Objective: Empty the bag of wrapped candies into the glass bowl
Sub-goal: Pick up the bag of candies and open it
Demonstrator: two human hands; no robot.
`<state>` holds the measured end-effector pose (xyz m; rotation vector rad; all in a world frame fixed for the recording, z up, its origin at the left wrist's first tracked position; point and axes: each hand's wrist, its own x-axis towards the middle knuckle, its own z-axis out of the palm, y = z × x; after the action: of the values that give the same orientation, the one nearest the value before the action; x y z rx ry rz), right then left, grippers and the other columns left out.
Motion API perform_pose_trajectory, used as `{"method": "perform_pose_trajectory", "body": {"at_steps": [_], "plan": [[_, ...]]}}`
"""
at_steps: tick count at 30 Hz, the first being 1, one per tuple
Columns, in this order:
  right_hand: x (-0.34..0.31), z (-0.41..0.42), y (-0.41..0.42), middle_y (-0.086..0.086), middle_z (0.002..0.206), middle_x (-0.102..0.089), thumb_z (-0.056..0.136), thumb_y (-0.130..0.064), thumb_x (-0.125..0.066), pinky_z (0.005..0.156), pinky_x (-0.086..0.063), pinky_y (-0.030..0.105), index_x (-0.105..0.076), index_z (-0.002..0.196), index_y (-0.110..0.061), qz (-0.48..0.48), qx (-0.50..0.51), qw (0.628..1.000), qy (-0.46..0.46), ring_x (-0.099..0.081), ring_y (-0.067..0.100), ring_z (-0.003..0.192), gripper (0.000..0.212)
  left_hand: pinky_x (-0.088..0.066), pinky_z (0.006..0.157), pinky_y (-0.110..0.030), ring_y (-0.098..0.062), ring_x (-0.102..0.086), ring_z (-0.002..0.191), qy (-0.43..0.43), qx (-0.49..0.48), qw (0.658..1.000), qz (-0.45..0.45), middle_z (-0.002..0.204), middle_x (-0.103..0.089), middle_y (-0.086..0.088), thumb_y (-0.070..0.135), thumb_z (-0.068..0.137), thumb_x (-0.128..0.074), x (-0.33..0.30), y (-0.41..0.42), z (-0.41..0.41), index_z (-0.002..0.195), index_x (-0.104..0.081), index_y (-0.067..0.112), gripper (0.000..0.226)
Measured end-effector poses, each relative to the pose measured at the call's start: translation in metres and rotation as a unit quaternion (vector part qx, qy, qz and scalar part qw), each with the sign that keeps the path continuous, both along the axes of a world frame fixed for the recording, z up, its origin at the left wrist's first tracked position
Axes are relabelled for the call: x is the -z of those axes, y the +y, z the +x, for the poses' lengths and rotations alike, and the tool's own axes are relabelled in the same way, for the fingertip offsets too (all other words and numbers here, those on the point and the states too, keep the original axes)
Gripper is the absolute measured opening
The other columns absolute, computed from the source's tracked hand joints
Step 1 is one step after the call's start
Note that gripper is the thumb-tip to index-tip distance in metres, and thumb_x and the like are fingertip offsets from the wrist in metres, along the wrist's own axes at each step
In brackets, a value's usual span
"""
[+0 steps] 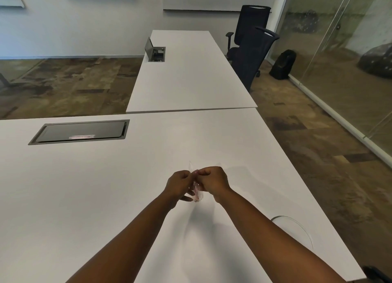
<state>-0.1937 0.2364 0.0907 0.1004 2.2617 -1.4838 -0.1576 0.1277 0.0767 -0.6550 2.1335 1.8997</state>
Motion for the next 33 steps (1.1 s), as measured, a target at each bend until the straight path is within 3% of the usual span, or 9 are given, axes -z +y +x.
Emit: {"method": "perform_pose_trajectory", "body": {"at_steps": [3, 6, 11, 13, 16, 19, 22, 27, 33], "plan": [[-0.003, -0.003, 0.004, 0.012, 0.074, -0.066, 0.085, -0.001, -0.062, 0.059, -0.059, 0.028, -0.066, 0.066, -0.010, -0.083, 0.001, 0.994, -0.077, -0.065, 0.020, 0.059, 0.021, -0.054, 0.050, -0.024, -0.016, -0.058, 0.056, 0.019, -0.005, 0.999, 0.036, 0.065, -0.057, -0.006, 0.032, 0.096, -0.046, 0.001, 0.000, -0.002, 0.070, -0.054, 0.013, 0.034], [-0.007, -0.004, 0.007, 0.003, 0.057, -0.066, 0.088, 0.003, -0.056, 0.042, -0.052, 0.015, -0.062, 0.067, -0.010, -0.152, 0.009, 0.978, -0.145, -0.063, 0.008, 0.038, 0.025, -0.055, 0.053, -0.021, -0.014, -0.058, 0.058, 0.038, -0.015, 0.997, 0.072, 0.067, -0.058, -0.006, 0.029, 0.097, -0.045, 0.002, 0.001, -0.001, 0.076, -0.057, 0.011, 0.031], [-0.007, -0.004, 0.008, 0.001, 0.047, -0.066, 0.093, 0.000, -0.052, 0.043, -0.053, 0.017, -0.062, 0.069, -0.006, -0.212, 0.033, 0.955, -0.203, -0.063, 0.008, 0.038, 0.026, -0.055, 0.059, -0.019, -0.010, -0.054, 0.059, 0.051, 0.001, 0.991, 0.121, 0.052, -0.057, 0.007, 0.027, 0.098, -0.043, 0.003, 0.000, 0.000, 0.070, -0.057, 0.013, 0.034], [-0.006, -0.005, 0.008, 0.000, 0.043, -0.066, 0.093, -0.001, -0.051, 0.045, -0.054, 0.017, -0.062, 0.070, -0.006, -0.229, 0.037, 0.949, -0.212, -0.064, 0.009, 0.040, 0.026, -0.054, 0.067, -0.022, -0.012, -0.053, 0.064, 0.053, 0.008, 0.990, 0.134, 0.060, -0.055, 0.001, 0.026, 0.098, -0.042, 0.003, 0.000, -0.001, 0.072, -0.056, 0.013, 0.033], [-0.005, -0.006, 0.009, 0.006, 0.062, -0.065, 0.093, -0.002, -0.053, 0.051, -0.054, 0.018, -0.061, 0.073, -0.006, -0.240, 0.051, 0.945, -0.215, -0.062, 0.014, 0.056, 0.022, -0.053, 0.074, -0.026, -0.013, -0.058, 0.070, 0.056, 0.009, 0.987, 0.153, 0.071, -0.060, -0.004, 0.026, 0.098, -0.041, 0.003, 0.001, -0.001, 0.078, -0.059, 0.013, 0.030], [-0.005, -0.007, 0.010, 0.008, 0.067, -0.064, 0.092, -0.003, -0.055, 0.051, -0.054, 0.018, -0.062, 0.073, -0.006, -0.244, 0.058, 0.946, -0.206, -0.062, 0.015, 0.058, 0.020, -0.057, 0.064, -0.021, -0.007, -0.063, 0.062, 0.056, 0.001, 0.986, 0.154, 0.064, -0.065, 0.002, 0.027, 0.098, -0.043, 0.003, 0.001, -0.001, 0.077, -0.061, 0.014, 0.031], [-0.004, -0.007, 0.011, 0.005, 0.054, -0.068, 0.089, 0.000, -0.059, 0.050, -0.057, 0.020, -0.063, 0.068, -0.006, -0.212, 0.053, 0.963, -0.156, -0.064, 0.014, 0.046, 0.022, -0.057, 0.054, -0.017, -0.001, -0.060, 0.046, 0.053, -0.020, 0.993, 0.108, 0.045, -0.062, 0.009, 0.023, 0.097, -0.045, 0.002, 0.003, -0.004, 0.068, -0.057, 0.012, 0.034], [-0.001, -0.012, 0.016, 0.002, 0.059, -0.064, 0.078, 0.002, -0.068, 0.060, -0.057, 0.025, -0.072, 0.065, -0.006, -0.036, 0.057, 0.997, 0.023, -0.056, 0.011, 0.044, 0.016, -0.056, 0.054, -0.026, -0.017, -0.055, 0.055, 0.027, -0.063, 0.998, -0.012, 0.060, -0.055, -0.009, 0.018, 0.095, -0.048, 0.004, 0.001, -0.009, 0.058, -0.050, 0.009, 0.038], [0.005, -0.018, 0.028, 0.015, 0.072, -0.071, 0.077, -0.001, -0.068, 0.075, -0.061, 0.035, -0.075, 0.081, 0.001, 0.086, 0.039, 0.988, 0.125, -0.063, 0.023, 0.055, 0.007, -0.051, 0.052, -0.026, -0.017, -0.059, 0.051, -0.007, -0.063, 0.988, -0.139, 0.054, -0.053, -0.005, 0.015, 0.091, -0.051, 0.009, -0.001, -0.011, 0.053, -0.044, 0.012, 0.038]]}}
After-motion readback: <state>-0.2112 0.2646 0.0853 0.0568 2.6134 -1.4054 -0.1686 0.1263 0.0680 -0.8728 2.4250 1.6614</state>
